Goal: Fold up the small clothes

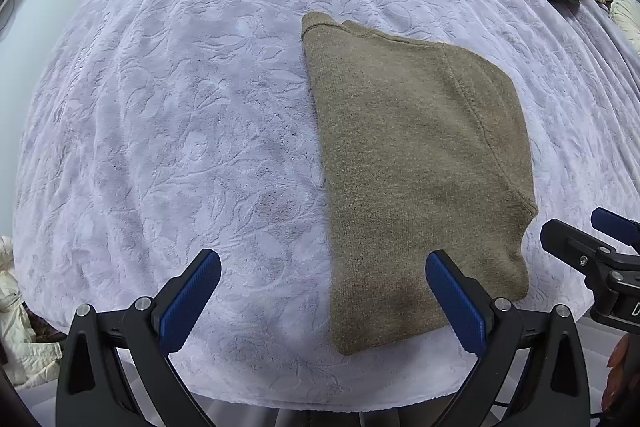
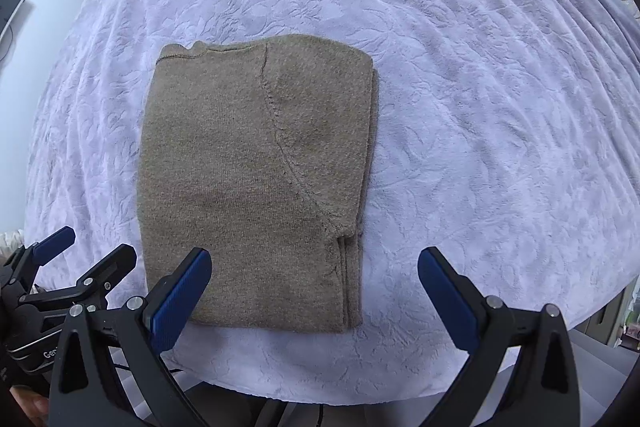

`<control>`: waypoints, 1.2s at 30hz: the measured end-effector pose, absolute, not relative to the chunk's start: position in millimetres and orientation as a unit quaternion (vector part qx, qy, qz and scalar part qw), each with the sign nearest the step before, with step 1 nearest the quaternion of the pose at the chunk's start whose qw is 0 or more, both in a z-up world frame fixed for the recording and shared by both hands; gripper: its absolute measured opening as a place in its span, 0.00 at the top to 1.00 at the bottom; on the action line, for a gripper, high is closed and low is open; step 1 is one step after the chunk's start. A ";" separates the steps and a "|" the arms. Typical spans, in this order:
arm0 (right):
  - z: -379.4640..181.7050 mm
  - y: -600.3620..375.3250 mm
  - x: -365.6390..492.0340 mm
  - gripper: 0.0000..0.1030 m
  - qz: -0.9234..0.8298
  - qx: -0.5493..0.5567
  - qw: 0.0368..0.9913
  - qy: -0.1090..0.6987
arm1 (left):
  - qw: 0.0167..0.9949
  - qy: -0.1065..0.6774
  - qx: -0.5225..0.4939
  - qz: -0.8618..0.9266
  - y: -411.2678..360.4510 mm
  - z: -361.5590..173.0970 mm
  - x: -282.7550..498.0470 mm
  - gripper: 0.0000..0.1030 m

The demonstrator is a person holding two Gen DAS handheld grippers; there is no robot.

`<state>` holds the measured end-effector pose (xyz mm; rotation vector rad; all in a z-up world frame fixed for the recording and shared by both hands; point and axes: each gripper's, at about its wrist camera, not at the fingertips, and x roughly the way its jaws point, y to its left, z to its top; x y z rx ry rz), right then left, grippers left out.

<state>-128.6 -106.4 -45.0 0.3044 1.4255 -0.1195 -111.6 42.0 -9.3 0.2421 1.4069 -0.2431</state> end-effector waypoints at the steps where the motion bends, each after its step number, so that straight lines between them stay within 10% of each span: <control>1: -45.1 -106.1 -128.3 0.00 -0.054 0.138 0.744 0.651 | 0.749 0.644 0.111 -0.111 42.1 -9.4 -111.2 0.00; 36: -44.5 -107.5 -128.3 0.00 -0.054 0.137 0.745 0.651 | 0.748 0.644 0.119 -0.107 37.7 -7.5 -113.4 0.00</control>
